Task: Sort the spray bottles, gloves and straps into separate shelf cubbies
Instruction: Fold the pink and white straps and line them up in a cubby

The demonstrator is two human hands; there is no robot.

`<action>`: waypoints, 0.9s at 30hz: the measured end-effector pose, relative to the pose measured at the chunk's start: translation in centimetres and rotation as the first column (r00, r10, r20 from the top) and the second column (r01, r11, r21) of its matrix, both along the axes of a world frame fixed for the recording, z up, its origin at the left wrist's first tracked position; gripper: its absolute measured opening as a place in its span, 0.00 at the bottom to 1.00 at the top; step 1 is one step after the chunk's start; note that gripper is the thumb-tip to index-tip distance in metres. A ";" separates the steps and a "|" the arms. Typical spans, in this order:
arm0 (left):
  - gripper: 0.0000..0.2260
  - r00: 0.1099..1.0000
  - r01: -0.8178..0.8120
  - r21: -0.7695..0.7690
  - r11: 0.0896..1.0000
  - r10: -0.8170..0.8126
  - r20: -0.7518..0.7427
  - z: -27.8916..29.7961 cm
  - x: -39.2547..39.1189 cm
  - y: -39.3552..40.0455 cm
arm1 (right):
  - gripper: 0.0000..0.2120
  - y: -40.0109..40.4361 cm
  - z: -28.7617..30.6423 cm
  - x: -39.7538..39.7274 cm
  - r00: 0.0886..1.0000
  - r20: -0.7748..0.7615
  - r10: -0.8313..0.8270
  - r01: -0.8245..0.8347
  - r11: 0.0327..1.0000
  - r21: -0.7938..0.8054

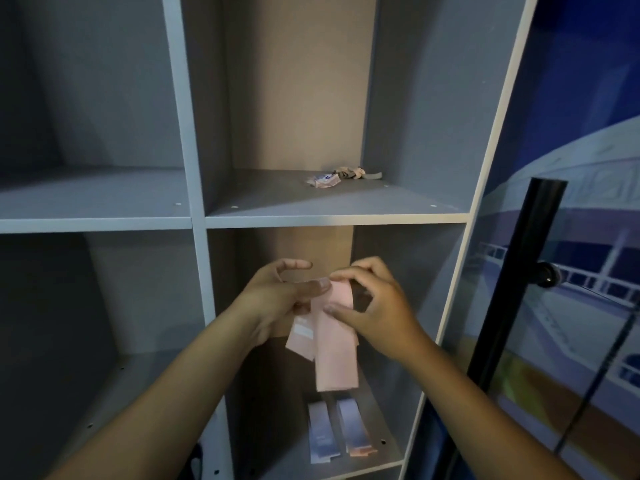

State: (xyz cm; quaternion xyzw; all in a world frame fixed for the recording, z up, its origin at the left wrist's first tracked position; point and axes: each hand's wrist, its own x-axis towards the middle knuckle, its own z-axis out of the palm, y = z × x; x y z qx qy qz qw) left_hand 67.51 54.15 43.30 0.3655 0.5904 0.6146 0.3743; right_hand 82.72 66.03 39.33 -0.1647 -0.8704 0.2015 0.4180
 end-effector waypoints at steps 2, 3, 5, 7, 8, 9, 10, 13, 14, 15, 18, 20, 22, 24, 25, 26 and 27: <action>0.21 0.999 0.040 -0.024 0.999 -0.039 0.024 0.1 -0.2 0.0 | 0.15 0.1 -0.4 -0.2 0.999 -0.030 -0.037 0.038 0.998 0.041; 0.21 0.999 0.050 -0.031 0.998 -0.049 0.012 0.1 -0.2 0.0 | 0.13 0.0 -0.4 -0.2 0.998 -0.049 -0.044 0.046 0.998 0.043; 0.18 0.995 0.036 -0.036 0.999 -0.039 -0.094 0.0 0.0 0.1 | 0.09 -0.1 -0.3 -0.2 0.997 -0.068 -0.037 0.038 0.999 0.024; 0.14 0.972 0.008 -0.010 1.000 -0.010 -0.236 -0.1 0.3 0.1 | 0.06 -0.2 0.0 -0.1 0.998 -0.061 0.003 -0.006 0.999 -0.052; 0.12 0.954 0.001 0.017 1.000 0.004 -0.299 -0.2 0.4 0.0 | 0.06 -0.3 0.1 0.0 0.997 -0.065 0.028 -0.034 0.994 -0.103; 0.10 0.931 0.006 0.048 0.999 0.012 -0.365 -0.4 0.4 0.0 | 0.06 -0.2 0.2 0.1 0.995 -0.082 0.052 -0.064 0.987 -0.146; 0.10 0.906 0.022 0.081 0.996 0.014 -0.424 -0.7 0.3 -0.1 | 0.05 -0.1 0.3 0.3 0.992 -0.107 0.074 -0.092 0.980 -0.176; 0.12 0.865 0.108 0.155 0.982 -0.016 -0.502 -1.5 0.1 -0.4 | 0.05 0.2 0.6 0.7 0.982 -0.162 0.096 -0.131 0.967 -0.220; 0.14 0.863 0.132 0.165 0.978 -0.031 -0.504 -1.7 0.1 -0.4 | 0.05 0.2 0.7 0.9 0.977 -0.184 0.104 -0.147 0.960 -0.239; 0.14 0.864 0.153 0.172 0.973 -0.047 -0.501 -1.9 0.2 -0.5 | 0.05 0.2 0.6 0.9 0.972 -0.208 0.111 -0.163 0.952 -0.258; 0.12 0.896 0.151 0.213 0.965 -0.043 -0.442 -2.5 0.8 -0.5 | 0.06 -0.2 0.5 1.0 0.966 -0.236 0.104 -0.170 0.944 -0.284; 0.11 0.918 0.127 0.226 0.966 -0.028 -0.395 -2.9 1.1 -0.3 | 0.06 -0.5 0.5 0.9 0.962 -0.256 0.092 -0.175 0.930 -0.323; 0.10 0.933 0.128 0.202 0.971 -0.049 -0.355 -3.3 1.3 -0.2 | 0.07 -0.8 0.6 1.0 0.955 -0.282 0.093 -0.200 0.902 -0.382; 0.10 0.940 0.146 0.181 0.973 -0.079 -0.331 -3.6 1.7 -0.1 | 0.07 -0.9 0.7 1.3 0.952 -0.292 0.089 -0.205 0.894 -0.398; 0.10 0.943 0.144 0.179 0.973 -0.080 -0.324 -3.7 1.8 0.0 | 0.07 -0.9 0.7 1.3 0.951 -0.297 0.084 -0.203 0.894 -0.400; 0.09 0.946 0.131 0.180 0.975 -0.069 -0.317 -3.8 2.0 0.1 | 0.07 -0.9 0.7 1.3 0.951 -0.298 0.080 -0.201 0.893 -0.402; 0.08 0.948 0.113 0.184 0.977 -0.051 -0.313 -3.9 2.2 0.3 | 0.07 -0.8 0.7 1.4 0.952 -0.297 0.079 -0.200 0.892 -0.405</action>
